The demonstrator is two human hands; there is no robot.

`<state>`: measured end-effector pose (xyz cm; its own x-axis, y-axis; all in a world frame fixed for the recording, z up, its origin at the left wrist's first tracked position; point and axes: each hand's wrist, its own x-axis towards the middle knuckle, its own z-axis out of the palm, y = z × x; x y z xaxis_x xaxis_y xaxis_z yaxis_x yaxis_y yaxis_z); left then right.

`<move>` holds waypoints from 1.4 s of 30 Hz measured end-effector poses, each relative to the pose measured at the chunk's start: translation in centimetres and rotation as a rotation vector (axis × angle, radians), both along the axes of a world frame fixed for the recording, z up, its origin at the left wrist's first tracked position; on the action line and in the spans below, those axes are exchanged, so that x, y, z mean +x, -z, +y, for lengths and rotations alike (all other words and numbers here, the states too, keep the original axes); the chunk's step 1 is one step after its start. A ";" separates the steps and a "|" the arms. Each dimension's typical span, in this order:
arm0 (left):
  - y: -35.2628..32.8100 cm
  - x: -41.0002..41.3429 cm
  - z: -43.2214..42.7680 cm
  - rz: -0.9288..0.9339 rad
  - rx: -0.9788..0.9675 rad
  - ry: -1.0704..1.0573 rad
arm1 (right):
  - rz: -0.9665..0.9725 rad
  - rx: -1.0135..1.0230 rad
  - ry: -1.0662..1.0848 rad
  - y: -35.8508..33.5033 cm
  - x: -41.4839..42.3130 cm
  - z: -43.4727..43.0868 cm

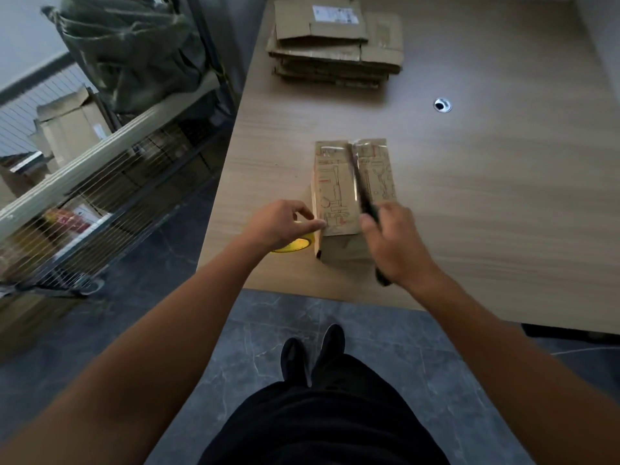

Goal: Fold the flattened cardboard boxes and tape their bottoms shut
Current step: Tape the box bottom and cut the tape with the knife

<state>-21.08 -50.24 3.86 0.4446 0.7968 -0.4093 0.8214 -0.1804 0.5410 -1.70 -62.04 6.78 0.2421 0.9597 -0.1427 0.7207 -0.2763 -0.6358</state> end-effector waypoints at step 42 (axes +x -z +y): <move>12.5 -14.1 -3.0 0.298 0.261 0.115 | -0.029 -0.164 -0.161 9.7 -14.9 1.0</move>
